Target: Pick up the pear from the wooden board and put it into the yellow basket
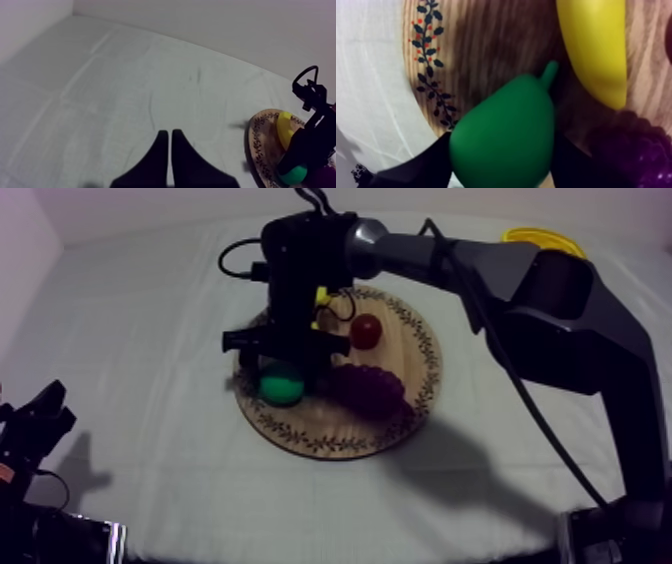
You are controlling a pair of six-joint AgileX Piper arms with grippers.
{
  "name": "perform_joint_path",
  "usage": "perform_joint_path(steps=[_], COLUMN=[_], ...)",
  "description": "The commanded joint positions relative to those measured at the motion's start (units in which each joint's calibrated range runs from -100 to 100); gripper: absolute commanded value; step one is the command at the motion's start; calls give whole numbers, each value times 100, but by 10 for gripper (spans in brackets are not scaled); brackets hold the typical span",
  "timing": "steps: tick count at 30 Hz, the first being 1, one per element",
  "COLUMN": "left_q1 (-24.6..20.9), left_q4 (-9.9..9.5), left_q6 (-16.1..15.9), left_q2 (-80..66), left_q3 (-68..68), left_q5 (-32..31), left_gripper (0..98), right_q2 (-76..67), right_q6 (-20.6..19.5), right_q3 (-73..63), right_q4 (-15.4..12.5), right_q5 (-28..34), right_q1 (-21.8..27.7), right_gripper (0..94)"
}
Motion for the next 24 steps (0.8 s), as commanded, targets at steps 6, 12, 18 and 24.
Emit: perform_joint_path(steps=[6, 12, 18, 24], left_q1=[0, 0, 0, 0], left_q4=[-1, -1, -1, -1], left_q6=[0, 0, 0, 0], left_q2=[-2, -2, -2, -2], left_q3=[-5, -5, -5, -5], left_q5=[1, 1, 1, 1], left_gripper=[1, 1, 1, 1], right_q2=[-146, -1121, -2403, -3212], right_q6=[68, 218, 498, 800], right_q3=[-24, 374, 827, 1265], right_q4=[91, 208, 483, 783], right_q5=[99, 204, 235, 98], right_q1=[53, 318, 903, 1836], right_gripper=[424, 427, 432, 436])
